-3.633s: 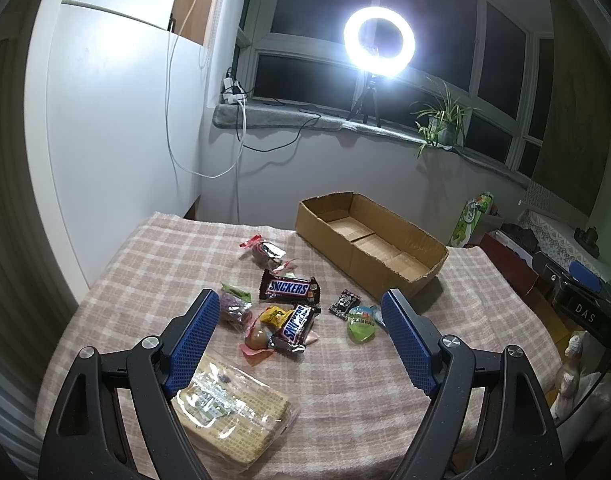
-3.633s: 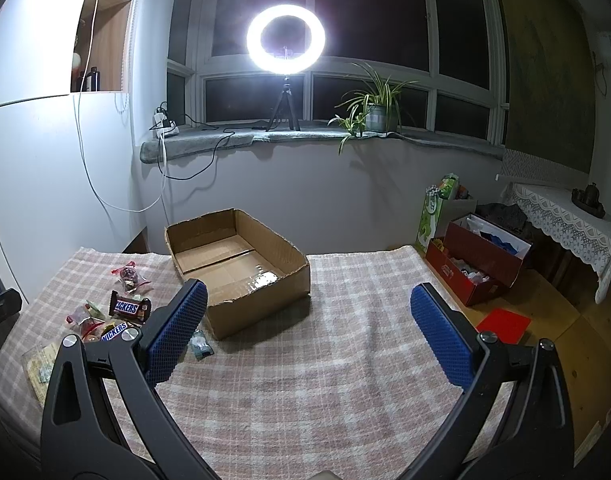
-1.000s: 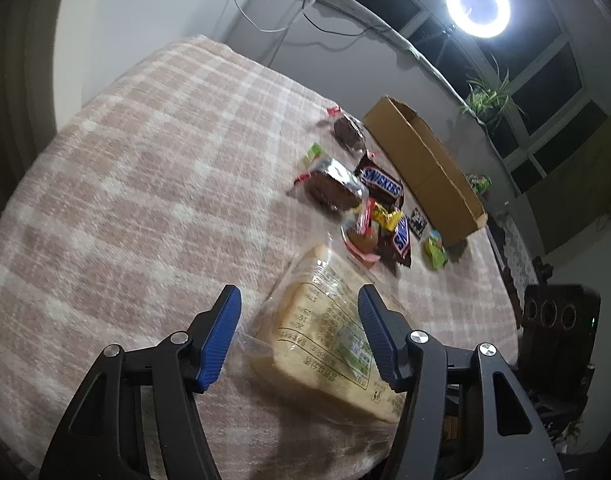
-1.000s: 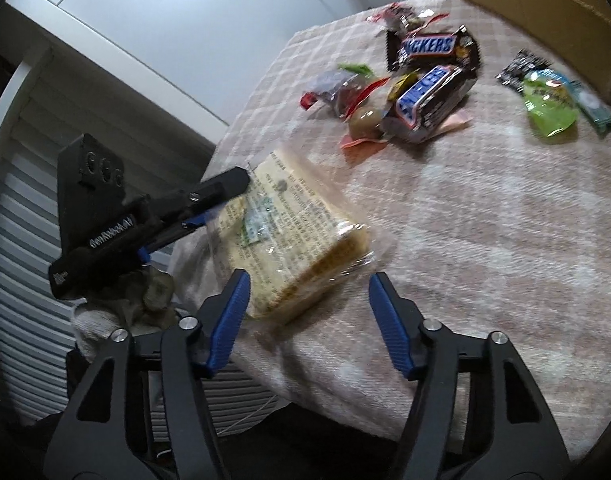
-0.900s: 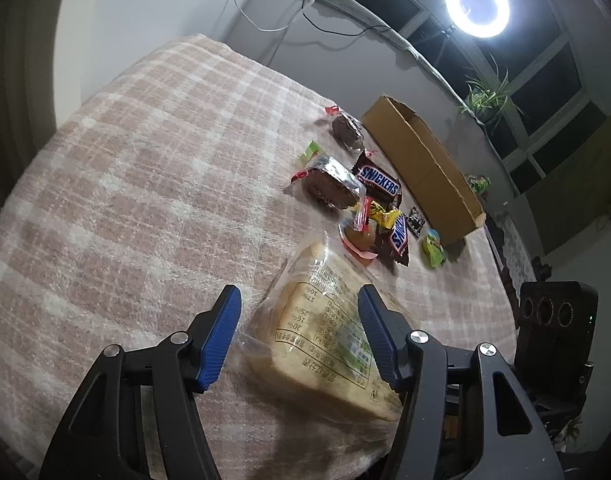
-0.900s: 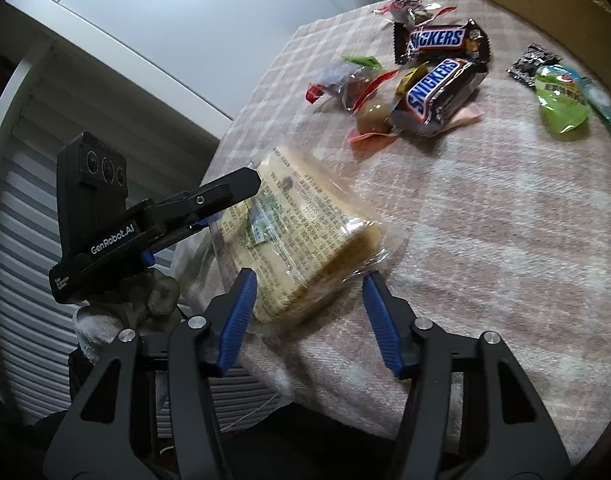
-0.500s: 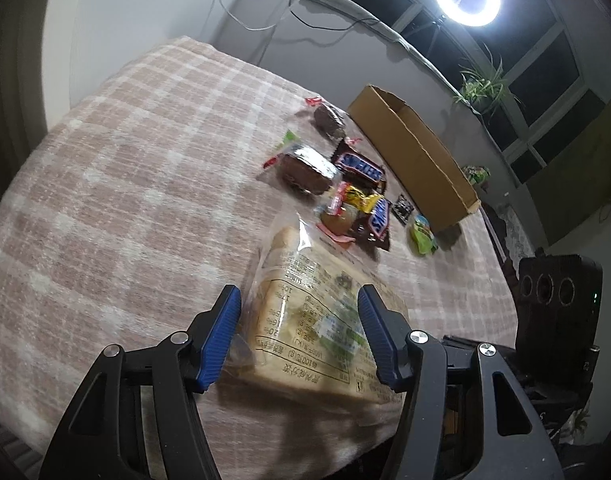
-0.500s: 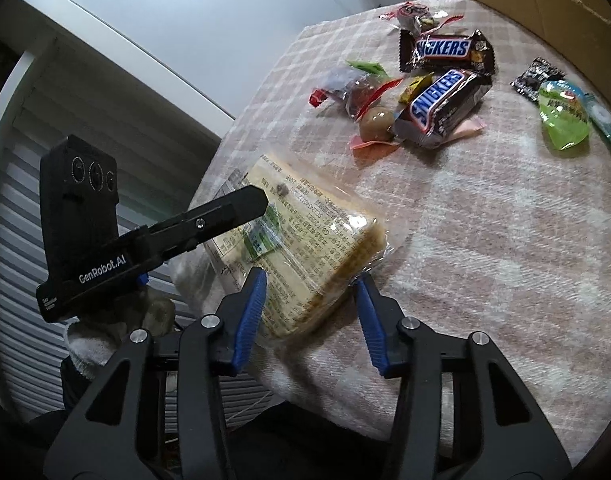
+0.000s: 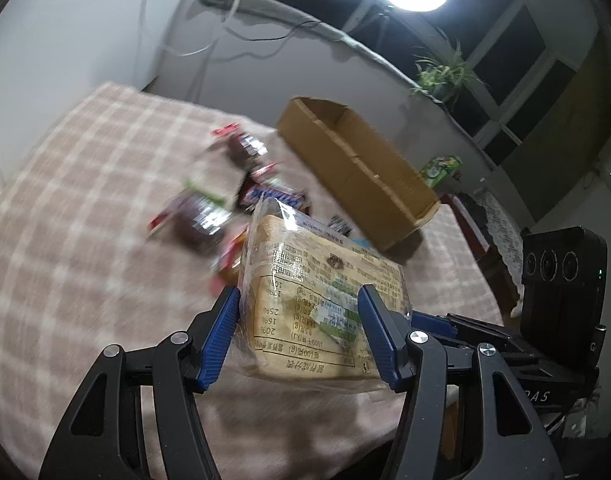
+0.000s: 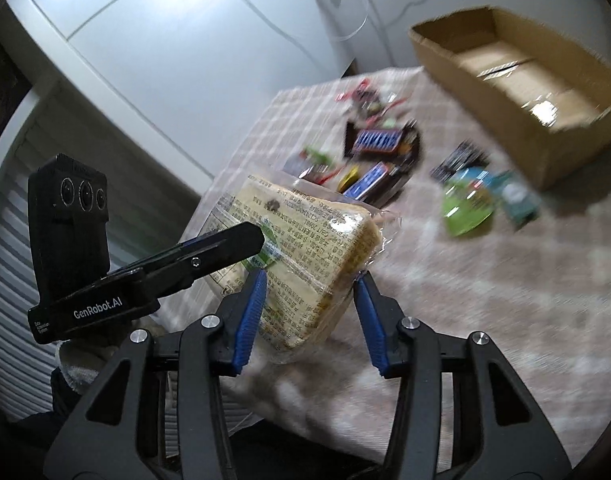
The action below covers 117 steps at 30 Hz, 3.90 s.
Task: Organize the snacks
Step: 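Carry the bread loaf with the left tool and lower it into the box, then open the left tool and withdraw it from the box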
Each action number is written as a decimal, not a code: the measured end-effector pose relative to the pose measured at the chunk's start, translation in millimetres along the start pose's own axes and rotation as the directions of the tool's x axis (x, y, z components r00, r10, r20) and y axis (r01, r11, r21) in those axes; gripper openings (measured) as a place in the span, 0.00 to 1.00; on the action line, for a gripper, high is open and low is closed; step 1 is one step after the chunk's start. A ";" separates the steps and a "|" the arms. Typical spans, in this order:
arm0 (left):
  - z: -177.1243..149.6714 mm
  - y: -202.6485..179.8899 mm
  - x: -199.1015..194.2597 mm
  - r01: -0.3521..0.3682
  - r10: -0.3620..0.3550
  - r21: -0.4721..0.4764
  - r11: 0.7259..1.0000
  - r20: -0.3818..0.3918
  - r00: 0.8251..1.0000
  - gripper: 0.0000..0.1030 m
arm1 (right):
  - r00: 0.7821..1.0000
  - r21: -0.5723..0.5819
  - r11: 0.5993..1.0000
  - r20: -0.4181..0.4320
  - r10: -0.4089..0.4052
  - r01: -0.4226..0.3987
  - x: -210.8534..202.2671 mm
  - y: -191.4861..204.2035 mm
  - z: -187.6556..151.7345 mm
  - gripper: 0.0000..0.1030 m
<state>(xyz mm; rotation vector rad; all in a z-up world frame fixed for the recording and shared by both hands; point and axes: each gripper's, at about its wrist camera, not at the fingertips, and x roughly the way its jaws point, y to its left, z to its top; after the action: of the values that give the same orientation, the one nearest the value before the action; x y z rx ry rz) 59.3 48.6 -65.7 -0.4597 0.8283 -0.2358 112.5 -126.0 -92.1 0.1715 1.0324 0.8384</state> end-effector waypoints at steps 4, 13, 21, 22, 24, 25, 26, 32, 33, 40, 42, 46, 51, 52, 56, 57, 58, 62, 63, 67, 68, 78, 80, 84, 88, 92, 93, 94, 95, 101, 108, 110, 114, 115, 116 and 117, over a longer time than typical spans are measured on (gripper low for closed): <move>16.9 -19.6 16.4 0.027 -0.027 0.038 0.999 0.005 1.000 0.57 | 0.999 0.004 1.000 0.041 -0.028 0.028 -17.3 -14.9 16.3 0.46; 56.6 -59.4 57.7 0.079 -0.081 0.095 0.992 0.020 0.997 0.57 | 0.990 0.009 0.996 0.106 -0.090 0.090 -49.5 -52.9 55.2 0.46; 91.3 -85.7 95.6 0.122 -0.126 0.126 0.984 0.025 0.992 0.58 | 0.975 -0.005 0.988 0.160 -0.152 0.155 -69.0 -88.4 93.6 0.46; 95.7 -87.8 102.6 0.124 -0.128 0.127 0.984 0.020 0.992 0.58 | 0.974 -0.007 0.987 0.162 -0.159 0.162 -68.5 -94.3 98.9 0.46; 102.2 -91.8 113.9 0.125 -0.128 0.130 0.984 0.010 0.992 0.58 | 0.973 0.001 0.986 0.160 -0.168 0.170 -66.7 -105.8 107.4 0.46; 104.7 -93.4 117.5 0.125 -0.127 0.132 0.983 0.007 0.992 0.58 | 0.972 0.003 0.984 0.160 -0.174 0.176 -65.7 -111.6 112.1 0.47; 106.8 -95.7 121.3 0.125 -0.127 0.134 0.983 0.004 0.992 0.58 | 0.971 0.001 0.983 0.160 -0.180 0.182 -65.9 -114.4 113.2 0.46; 117.1 -109.4 146.1 0.122 -0.121 0.157 0.980 -0.021 0.992 0.58 | 0.967 0.018 0.979 0.156 -0.201 0.201 -63.6 -143.0 128.7 0.46; 117.4 -111.3 149.3 0.119 -0.117 0.163 0.979 -0.025 0.993 0.58 | 0.965 0.019 0.978 0.158 -0.210 0.210 -64.8 -146.1 126.8 0.46; 120.3 -112.9 167.0 0.104 -0.097 0.157 0.982 -0.049 0.994 0.57 | 0.964 0.027 0.975 0.143 -0.224 0.223 -57.7 -168.5 135.9 0.46; 120.8 -112.6 169.7 0.098 -0.091 0.160 0.982 -0.051 0.995 0.57 | 0.962 0.026 0.972 0.144 -0.233 0.232 -55.5 -170.8 136.7 0.46; 121.8 -113.4 173.7 0.063 -0.056 0.169 0.984 -0.048 0.997 0.57 | 0.961 0.027 0.971 0.138 -0.241 0.239 -53.0 -174.7 137.4 0.46; 123.3 -111.2 167.2 0.028 -0.025 0.184 0.983 -0.019 1.000 0.57 | 0.947 0.031 0.958 0.147 -0.287 0.285 -52.8 -176.1 137.0 0.54; 123.7 -111.1 166.5 0.025 -0.022 0.185 0.982 -0.017 1.000 0.57 | 0.945 0.033 0.957 0.152 -0.290 0.288 -53.7 -176.3 136.9 0.58; 124.4 -109.2 160.1 0.022 -0.021 0.186 0.982 -0.006 1.000 0.57 | 0.932 0.033 0.948 0.175 -0.317 0.316 -58.3 -174.0 136.5 0.64; 124.2 -108.9 157.3 0.021 -0.021 0.187 0.982 0.000 1.000 0.57 | 0.932 0.031 0.949 0.177 -0.315 0.315 -59.2 -172.7 136.6 0.64; 124.3 -108.7 155.0 0.019 -0.020 0.188 0.982 0.005 1.000 0.57 | 0.934 0.029 0.950 0.177 -0.311 0.311 -60.0 -171.8 137.0 0.64; 123.7 -109.5 143.4 0.017 -0.023 0.194 0.981 0.026 0.999 0.57 | 0.931 0.014 0.948 0.188 -0.314 0.317 -64.1 -163.8 134.5 0.64; 123.4 -109.2 140.5 0.017 -0.023 0.197 0.980 0.028 0.999 0.57 | 0.930 0.011 0.948 0.192 -0.314 0.318 -65.4 -161.6 133.7 0.64; 119.1 -107.1 123.4 0.011 -0.022 0.212 0.977 0.050 0.999 0.58 | 0.926 -0.003 0.946 0.208 -0.316 0.324 -70.3 -152.0 128.5 0.64; 117.8 -105.6 118.9 0.007 -0.020 0.213 0.977 0.058 0.998 0.58 | 0.924 -0.009 0.946 0.214 -0.316 0.325 -71.6 -148.5 126.0 0.64; 97.2 -77.0 66.4 -0.038 0.014 0.188 0.981 0.131 0.991 0.60 | 0.915 -0.114 0.933 0.269 -0.302 0.341 -84.3 -103.0 95.3 0.64; 90.1 -64.8 53.7 -0.060 0.035 0.169 0.984 0.145 0.989 0.60 | 0.917 -0.123 0.933 0.267 -0.296 0.337 -84.6 -94.4 86.5 0.64; 75.9 -42.7 31.0 -0.101 0.079 0.130 0.986 0.166 0.983 0.60 | 0.928 -0.129 0.938 0.243 -0.283 0.320 -81.6 -84.1 70.3 0.64; 61.5 -19.1 13.1 -0.144 0.128 0.088 0.986 0.168 0.977 0.60 | 0.933 -0.133 0.941 0.235 -0.274 0.310 -77.5 -74.0 55.9 0.64; 50.0 0.6 2.4 -0.193 0.181 0.052 0.980 0.172 0.968 0.60 | 0.940 -0.131 0.946 0.214 -0.265 0.297 -69.4 -66.4 46.0 0.64; 47.3 4.8 1.1 -0.196 0.186 0.042 0.980 0.168 0.968 0.60 | 0.943 -0.131 0.948 0.206 -0.260 0.290 -66.5 -65.1 43.7 0.64; 43.6 11.9 0.3 -0.198 0.191 0.025 0.980 0.162 0.968 0.60 | 0.946 -0.130 0.950 0.196 -0.257 0.285 -63.8 -64.4 41.1 0.64; 40.5 16.2 0.3 -0.200 0.196 0.015 0.980 0.158 0.968 0.60 | 0.949 -0.129 0.951 0.184 -0.255 0.281 -59.9 -63.2 39.0 0.64; 28.1 36.6 9.8 -0.220 0.219 -0.008 0.976 0.120 0.968 0.60 | 0.960 -0.134 0.955 0.130 -0.247 0.264 -33.9 -57.5 27.0 0.64; 22.7 43.0 31.2 -0.240 0.237 0.036 0.970 0.070 0.969 0.60 | 0.962 -0.164 0.948 0.075 -0.264 0.273 -0.3 -51.2 18.0 0.64; 22.2 44.3 36.1 -0.245 0.242 0.046 0.968 0.059 0.968 0.60 | 0.961 -0.163 0.947 0.067 -0.269 0.277 6.1 -52.3 18.4 0.62; 21.5 45.5 42.6 -0.259 0.256 0.071 0.963 0.043 0.966 0.60 | 0.957 -0.171 0.942 0.060 -0.283 0.289 15.8 -51.9 19.6 0.60; 21.9 45.9 43.3 -0.262 0.260 0.075 0.962 0.042 0.965 0.60 | 0.956 -0.173 0.940 0.059 -0.288 0.294 17.5 -52.2 19.9 0.60; 22.5 45.9 43.9 -0.268 0.265 0.082 0.960 0.042 0.963 0.60 | 0.955 -0.173 0.939 0.057 -0.291 0.296 19.4 -52.5 20.4 0.60; 23.1 45.5 44.5 -0.274 0.271 0.088 0.958 0.044 0.962 0.60 | 0.955 -0.173 0.939 0.055 -0.292 0.297 21.0 -52.7 21.2 0.60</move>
<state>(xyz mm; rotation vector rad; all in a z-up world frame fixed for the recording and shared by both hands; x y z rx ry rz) 107.1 78.7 -103.1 -0.2561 0.8364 -0.0115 162.9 -142.5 -121.5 -0.1228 0.9219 0.6484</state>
